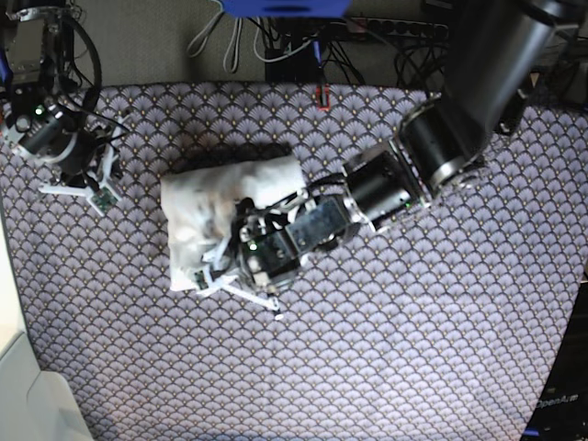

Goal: Fold the T-shirt properly
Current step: 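Drag the bundle with the left gripper toward the right gripper and flatten it, then press the bundle's edge with the right gripper to square the fold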

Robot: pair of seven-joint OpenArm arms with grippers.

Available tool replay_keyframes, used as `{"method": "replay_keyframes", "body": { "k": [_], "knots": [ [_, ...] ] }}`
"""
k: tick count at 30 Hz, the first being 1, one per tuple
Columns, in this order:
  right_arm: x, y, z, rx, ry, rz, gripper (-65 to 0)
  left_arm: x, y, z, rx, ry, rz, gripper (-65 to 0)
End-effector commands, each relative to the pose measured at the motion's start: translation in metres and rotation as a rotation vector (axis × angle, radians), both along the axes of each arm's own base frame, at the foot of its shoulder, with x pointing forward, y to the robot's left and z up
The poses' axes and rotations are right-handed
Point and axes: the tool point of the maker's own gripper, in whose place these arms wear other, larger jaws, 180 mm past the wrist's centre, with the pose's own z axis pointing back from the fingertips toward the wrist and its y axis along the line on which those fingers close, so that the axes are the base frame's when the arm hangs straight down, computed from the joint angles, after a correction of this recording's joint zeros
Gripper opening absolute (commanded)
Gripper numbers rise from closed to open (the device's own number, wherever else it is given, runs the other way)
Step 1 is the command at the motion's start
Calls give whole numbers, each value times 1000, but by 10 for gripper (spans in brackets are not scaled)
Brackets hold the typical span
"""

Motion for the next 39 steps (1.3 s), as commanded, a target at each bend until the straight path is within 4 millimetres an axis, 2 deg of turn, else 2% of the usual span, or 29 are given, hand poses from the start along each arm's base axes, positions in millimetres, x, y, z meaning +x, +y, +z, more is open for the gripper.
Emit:
{"method": "replay_keyframes", "body": {
  "k": [1,8,18,20,22,25,27,28,35,39],
  "knots": [
    [7,-1,10,-1,-37,13,-573,14,-26,32,-60,-74,-34,-649],
    [7,-1,10,-1,-37,13,-573,10,-42,39,-80,-77,-53,-649],
    [8,0,10,1,-39,15,-573,9,-40,36,-68,-69,-48,-645],
    [8,0,10,1,-39,15,-573,10,-39,35,-67,-68,-45,-590],
    [8,1,10,2,-39,16,-573,10,-38,36,-68,-68,-42,-477],
    [8,1,10,2,-38,17,-573,10,-35,35,-49,-60,-32,-250],
    [7,1,10,2,-37,17,-573,10,-36,37,-51,-62,-33,-138],
    [7,1,10,2,-37,17,-573,10,-36,37,-51,-62,-33,-110],
    [7,1,10,2,-37,17,-573,15,-36,43,-57,-77,-32,-96],
    [7,1,10,2,-37,17,-573,20,-49,72,-146,-110,-26,-96]
  ]
}}
